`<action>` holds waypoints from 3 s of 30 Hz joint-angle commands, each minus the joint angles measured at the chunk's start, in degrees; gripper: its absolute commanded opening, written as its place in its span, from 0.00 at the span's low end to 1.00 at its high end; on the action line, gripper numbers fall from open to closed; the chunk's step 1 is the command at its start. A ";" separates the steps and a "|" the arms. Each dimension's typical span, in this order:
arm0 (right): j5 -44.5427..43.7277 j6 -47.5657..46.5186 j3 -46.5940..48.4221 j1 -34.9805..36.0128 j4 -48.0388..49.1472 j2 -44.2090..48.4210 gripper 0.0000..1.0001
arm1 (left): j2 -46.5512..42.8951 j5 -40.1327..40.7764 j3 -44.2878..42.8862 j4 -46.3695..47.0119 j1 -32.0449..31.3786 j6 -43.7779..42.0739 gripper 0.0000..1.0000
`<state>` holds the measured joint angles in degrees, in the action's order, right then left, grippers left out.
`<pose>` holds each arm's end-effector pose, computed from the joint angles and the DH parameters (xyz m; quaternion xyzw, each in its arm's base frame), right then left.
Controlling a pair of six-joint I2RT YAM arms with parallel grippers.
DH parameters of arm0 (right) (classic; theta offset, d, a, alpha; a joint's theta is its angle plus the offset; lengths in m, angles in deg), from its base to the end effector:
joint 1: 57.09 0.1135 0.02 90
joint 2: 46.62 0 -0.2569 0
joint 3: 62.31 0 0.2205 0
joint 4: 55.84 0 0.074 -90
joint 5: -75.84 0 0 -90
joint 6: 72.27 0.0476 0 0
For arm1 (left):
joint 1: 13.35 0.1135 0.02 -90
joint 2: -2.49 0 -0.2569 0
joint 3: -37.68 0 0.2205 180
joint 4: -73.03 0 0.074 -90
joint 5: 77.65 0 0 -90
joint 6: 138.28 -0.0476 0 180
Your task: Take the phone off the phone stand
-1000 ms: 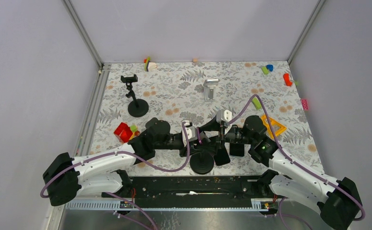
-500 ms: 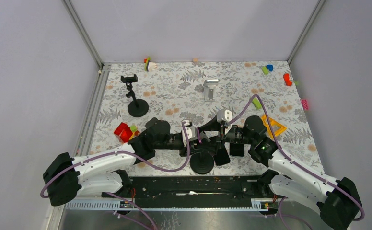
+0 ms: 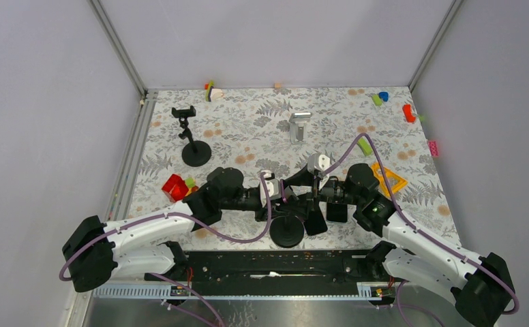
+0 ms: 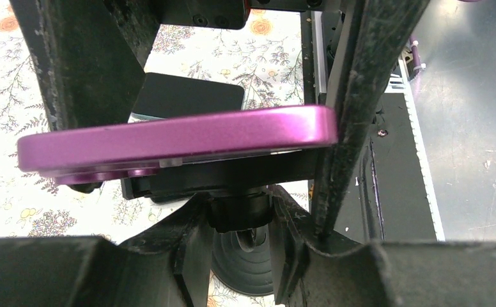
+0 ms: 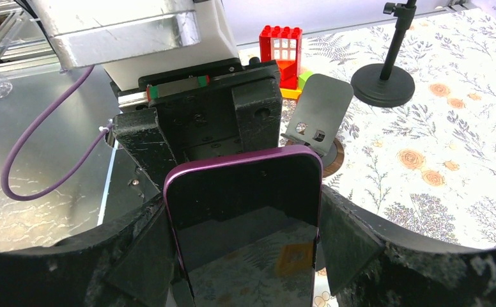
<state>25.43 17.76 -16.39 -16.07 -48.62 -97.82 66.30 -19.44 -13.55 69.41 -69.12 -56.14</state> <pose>0.1228 0.1471 0.2972 -0.4570 0.5273 0.4576 0.5510 0.1096 -0.2057 0.2641 0.5452 0.5669 -0.4346 0.4388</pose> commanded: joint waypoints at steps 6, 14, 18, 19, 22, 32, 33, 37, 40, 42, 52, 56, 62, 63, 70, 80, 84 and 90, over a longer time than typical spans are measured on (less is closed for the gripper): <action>-17.74 -5.67 0.01 -1.41 -6.83 -2.91 0.00 | 0.36 -3.00 -3.49 0.71 -3.47 2.49 0.00; -16.07 -5.20 0.85 -1.41 -6.80 -2.80 0.00 | -0.62 4.23 -3.98 3.39 -3.40 6.69 0.00; -13.41 -4.10 2.04 -1.41 -6.72 -3.53 0.00 | -0.74 7.90 -5.08 2.43 -3.30 7.68 0.00; -12.68 -3.68 2.47 -1.43 -6.55 -3.64 0.00 | -0.81 8.86 -5.22 2.35 -3.29 7.73 0.00; -9.49 -2.31 3.75 -1.41 -7.22 -4.21 0.00 | -1.05 12.91 -5.63 2.45 -3.32 10.58 0.02; -1.20 1.48 2.07 -0.31 -3.74 -2.42 0.00 | -1.94 19.33 -5.67 3.56 -3.29 14.36 0.14; -0.74 1.54 1.82 -0.14 -3.56 -2.35 0.00 | -1.89 18.98 -5.88 3.23 -3.29 14.30 0.13; 1.22 1.58 1.34 0.74 -2.68 -1.95 0.00 | -1.16 16.65 -6.83 1.30 -3.29 12.91 0.07; 1.32 2.10 0.32 0.86 -1.10 -1.26 0.00 | -1.16 14.41 -6.39 1.55 -3.24 11.74 0.05; 1.28 2.15 -0.12 0.91 -0.58 -0.77 0.00 | -1.55 12.68 -5.38 3.14 -3.16 11.15 0.05; 6.48 3.29 -1.83 0.85 2.54 0.44 0.00 | -2.64 2.50 0.11 11.31 -1.77 12.16 0.00; 9.27 5.33 -2.40 0.96 5.84 0.22 0.00 | -1.33 -1.72 -1.18 10.00 -1.45 11.28 0.00; 9.81 6.09 -2.93 1.01 7.14 0.66 0.00 | 1.96 -3.44 -4.35 7.99 -1.44 12.60 0.33; 9.80 6.04 -2.99 1.08 7.08 0.68 0.00 | 2.27 -4.11 -4.63 7.96 -1.45 12.68 0.43; 9.49 5.91 -3.35 1.10 7.05 0.88 0.00 | 0.87 -2.48 -3.30 11.76 -1.37 13.69 0.49; 5.46 5.68 -4.23 1.11 8.12 0.85 0.00 | -2.27 0.45 0.54 21.05 -1.45 17.50 0.50; 2.97 5.41 -4.85 1.14 8.55 1.56 0.00 | -2.54 -0.11 1.39 22.03 -1.45 18.33 0.51; -0.02 4.25 -5.28 1.10 7.73 2.24 0.00 | -3.16 -3.64 2.59 23.60 -1.56 17.80 0.52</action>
<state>29.87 23.29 -20.67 -15.74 -39.84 -95.07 66.13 -19.87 -9.85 78.67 -69.97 -39.79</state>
